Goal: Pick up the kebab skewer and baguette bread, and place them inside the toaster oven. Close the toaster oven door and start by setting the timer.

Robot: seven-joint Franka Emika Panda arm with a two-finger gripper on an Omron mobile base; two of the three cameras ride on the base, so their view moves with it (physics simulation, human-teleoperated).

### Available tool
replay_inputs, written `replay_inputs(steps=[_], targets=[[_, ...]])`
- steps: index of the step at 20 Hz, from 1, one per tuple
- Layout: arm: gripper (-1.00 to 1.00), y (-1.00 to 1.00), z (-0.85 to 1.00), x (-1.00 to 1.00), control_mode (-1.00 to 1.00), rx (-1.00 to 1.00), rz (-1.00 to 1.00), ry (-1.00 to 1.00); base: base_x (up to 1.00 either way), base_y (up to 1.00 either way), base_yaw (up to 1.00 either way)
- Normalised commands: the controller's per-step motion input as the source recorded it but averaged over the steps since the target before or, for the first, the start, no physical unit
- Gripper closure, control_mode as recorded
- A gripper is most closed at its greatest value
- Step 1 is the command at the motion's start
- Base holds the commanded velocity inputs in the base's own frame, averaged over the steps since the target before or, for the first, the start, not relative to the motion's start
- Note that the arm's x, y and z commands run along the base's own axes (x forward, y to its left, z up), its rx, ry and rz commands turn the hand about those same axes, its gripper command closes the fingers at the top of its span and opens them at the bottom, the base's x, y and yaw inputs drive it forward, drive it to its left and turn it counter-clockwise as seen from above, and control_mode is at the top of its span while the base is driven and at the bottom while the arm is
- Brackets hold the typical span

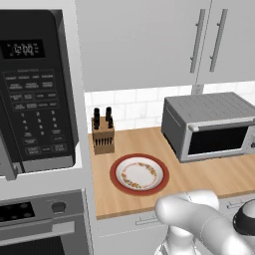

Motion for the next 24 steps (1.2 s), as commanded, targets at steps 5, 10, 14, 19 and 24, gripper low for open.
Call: replay_inputs(steps=[5, 10, 14, 19, 24], targets=[[-1.00, -0.12, -0.11, 0.13, -1.00, 0.00, 0.00, -0.03, 0.00, 0.00, 0.00], [-1.00, -0.18, -0.29, 0.07, -1.00, 0.00, 0.00, -0.03, 0.00, 0.00, 0.00], [-1.00, -0.22, -0.39, 0.02, -1.00, 0.00, 0.02, -0.04, 0.00, 0.00, 0.00], [-1.00, -0.11, -0.39, 0.00, -1.00, 0.00, 0.00, -0.03, 0.00, 0.00, 0.00], [-1.00, -0.01, -0.36, 0.02, -1.00, 0.00, 0.00, -0.02, 0.00, 0.00, 0.00]])
